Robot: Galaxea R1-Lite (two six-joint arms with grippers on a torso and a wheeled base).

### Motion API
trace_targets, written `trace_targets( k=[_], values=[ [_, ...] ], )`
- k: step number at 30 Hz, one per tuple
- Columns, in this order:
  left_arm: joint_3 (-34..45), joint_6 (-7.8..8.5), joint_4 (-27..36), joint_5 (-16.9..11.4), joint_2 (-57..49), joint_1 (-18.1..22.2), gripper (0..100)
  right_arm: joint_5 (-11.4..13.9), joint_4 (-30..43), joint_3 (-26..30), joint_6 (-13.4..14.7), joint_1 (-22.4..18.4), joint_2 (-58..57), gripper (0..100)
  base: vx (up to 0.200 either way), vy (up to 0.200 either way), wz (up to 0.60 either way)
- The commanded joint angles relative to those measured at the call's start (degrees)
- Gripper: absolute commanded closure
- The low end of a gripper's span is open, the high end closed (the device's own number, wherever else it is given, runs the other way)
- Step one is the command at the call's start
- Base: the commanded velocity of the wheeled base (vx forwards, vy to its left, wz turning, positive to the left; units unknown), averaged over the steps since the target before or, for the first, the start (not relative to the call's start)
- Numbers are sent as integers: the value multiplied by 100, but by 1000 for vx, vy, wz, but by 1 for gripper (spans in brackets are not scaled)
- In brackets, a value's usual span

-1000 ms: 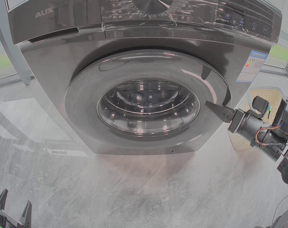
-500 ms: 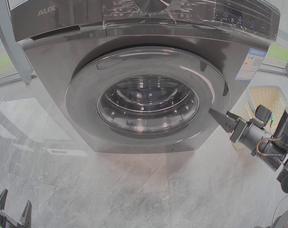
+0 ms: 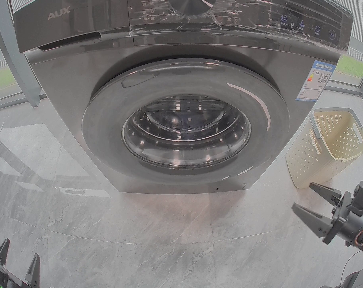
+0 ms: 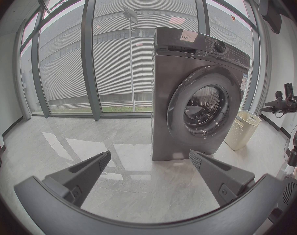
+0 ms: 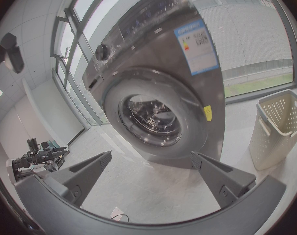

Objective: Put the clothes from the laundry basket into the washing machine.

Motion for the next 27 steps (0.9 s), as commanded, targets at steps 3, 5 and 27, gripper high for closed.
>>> trace_targets(
  k=[3, 5, 27],
  values=[
    [92, -10, 5, -7, -57, 0, 0, 158, 2008, 241, -357, -1406, -3130, 0, 0, 0, 0],
    [92, -10, 5, -16, -57, 0, 0, 184, 2536, 215, -401, -1679, -3613, 0, 0, 0, 0],
    [92, -45, 5, -51, -57, 0, 0, -721, 6508, 153, -981, -3472, -6839, 0, 0, 0, 0]
  ],
)
